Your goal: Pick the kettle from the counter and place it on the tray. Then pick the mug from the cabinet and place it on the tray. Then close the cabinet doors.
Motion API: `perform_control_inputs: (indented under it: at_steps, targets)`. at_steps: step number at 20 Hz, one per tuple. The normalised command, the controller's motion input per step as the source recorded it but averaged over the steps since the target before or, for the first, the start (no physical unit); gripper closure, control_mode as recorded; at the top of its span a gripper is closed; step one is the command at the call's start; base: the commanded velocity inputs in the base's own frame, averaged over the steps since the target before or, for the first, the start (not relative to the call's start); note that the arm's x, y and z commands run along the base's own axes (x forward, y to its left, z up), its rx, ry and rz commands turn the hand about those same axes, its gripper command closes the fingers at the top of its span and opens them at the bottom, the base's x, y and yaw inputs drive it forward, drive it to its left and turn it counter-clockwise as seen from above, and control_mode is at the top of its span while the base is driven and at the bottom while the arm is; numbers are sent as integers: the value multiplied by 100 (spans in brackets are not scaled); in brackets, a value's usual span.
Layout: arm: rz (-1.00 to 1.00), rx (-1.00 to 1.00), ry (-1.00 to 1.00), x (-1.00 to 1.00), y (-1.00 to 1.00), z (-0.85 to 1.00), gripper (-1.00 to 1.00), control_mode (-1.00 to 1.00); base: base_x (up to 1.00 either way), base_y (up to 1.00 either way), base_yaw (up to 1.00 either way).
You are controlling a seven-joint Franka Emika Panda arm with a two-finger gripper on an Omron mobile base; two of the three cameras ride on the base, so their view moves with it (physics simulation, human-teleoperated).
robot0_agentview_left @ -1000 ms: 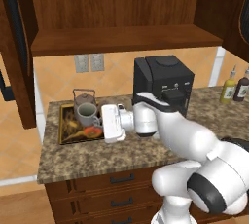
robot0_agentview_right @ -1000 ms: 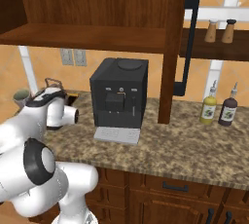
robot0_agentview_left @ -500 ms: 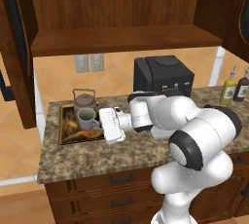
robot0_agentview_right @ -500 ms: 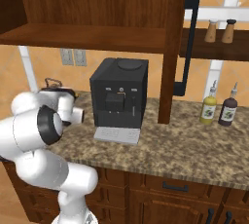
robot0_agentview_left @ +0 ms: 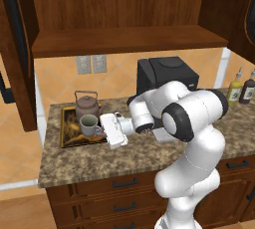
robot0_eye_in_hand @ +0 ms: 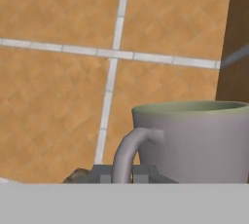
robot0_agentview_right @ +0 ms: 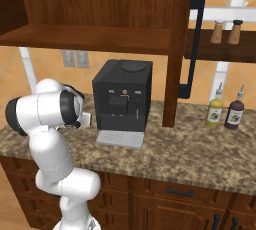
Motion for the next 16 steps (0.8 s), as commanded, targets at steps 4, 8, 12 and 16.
perform_control_inputs:
  at_steps: [4, 8, 12, 16]
  targets:
    - [4, 0, 0, 19, 0, -25, 100, -100, 0, 0, 0]
    - [2, 0, 1, 27, 0, -16, 100, -100, 0, 0, 0]
    - [1, 0, 4, 29, 0, -14, 100, -100, 0, 0, 0]
    - [0, 0, 3, 28, 0, -15, 100, -100, 0, 0, 0]
